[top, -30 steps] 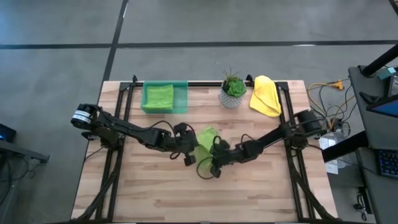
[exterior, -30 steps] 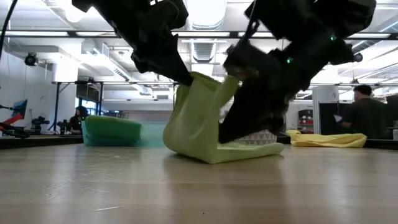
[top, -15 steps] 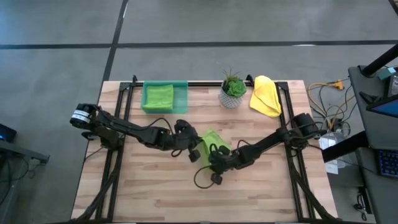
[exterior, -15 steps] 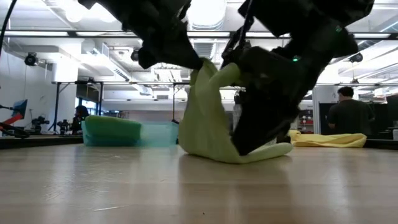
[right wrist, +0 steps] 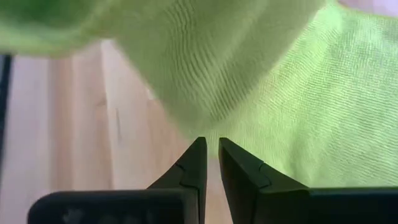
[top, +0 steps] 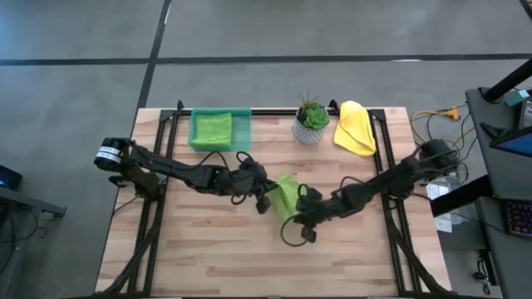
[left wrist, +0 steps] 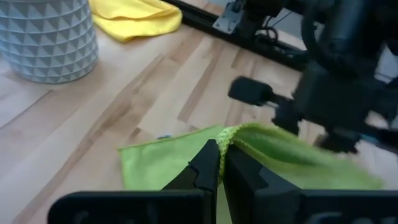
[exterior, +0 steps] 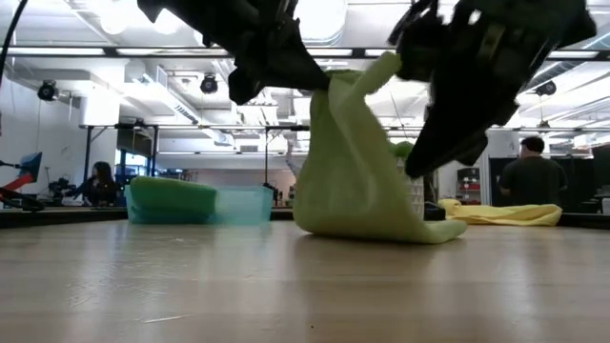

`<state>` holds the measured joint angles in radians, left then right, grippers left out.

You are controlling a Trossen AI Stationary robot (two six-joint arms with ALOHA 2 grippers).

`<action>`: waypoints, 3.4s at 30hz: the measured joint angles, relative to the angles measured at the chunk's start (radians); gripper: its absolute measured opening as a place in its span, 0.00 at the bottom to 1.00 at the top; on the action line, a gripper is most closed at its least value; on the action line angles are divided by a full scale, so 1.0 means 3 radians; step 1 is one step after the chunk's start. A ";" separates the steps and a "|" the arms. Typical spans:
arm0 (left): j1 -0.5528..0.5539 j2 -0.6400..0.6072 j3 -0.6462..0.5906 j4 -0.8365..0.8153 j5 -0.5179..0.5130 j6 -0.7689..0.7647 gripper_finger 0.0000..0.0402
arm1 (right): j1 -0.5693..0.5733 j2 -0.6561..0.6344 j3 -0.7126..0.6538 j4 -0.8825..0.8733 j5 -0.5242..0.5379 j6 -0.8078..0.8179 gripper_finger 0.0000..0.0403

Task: Fold microfiber towels
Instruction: Fold the yellow-green microfiber cloth

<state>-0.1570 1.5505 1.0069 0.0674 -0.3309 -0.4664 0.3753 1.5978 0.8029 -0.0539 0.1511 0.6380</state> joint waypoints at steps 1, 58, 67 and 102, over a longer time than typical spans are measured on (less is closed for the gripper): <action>0.0000 0.0000 0.0000 0.0030 0.0024 -0.0001 0.00 | 0.0002 -0.0095 -0.0057 0.0002 0.0001 0.0000 0.10; 0.0963 0.1468 0.0445 0.0683 0.0755 -0.0525 0.00 | 0.0503 -0.1396 -0.0737 0.0023 0.0549 0.1302 0.14; 0.0977 0.1606 0.0441 0.0365 0.0848 -0.1380 0.00 | 0.0502 -0.1396 -0.0737 0.0027 0.0549 0.1297 0.14; -0.0597 0.1579 0.0448 -0.0664 -0.0015 -0.5222 0.00 | 0.0738 -0.0698 -0.0689 0.0102 0.0525 0.0750 0.14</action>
<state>-0.3361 2.0243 1.1413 -0.1317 -0.3354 -2.0328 0.5967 1.3883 0.5961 -0.0234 0.3085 0.8631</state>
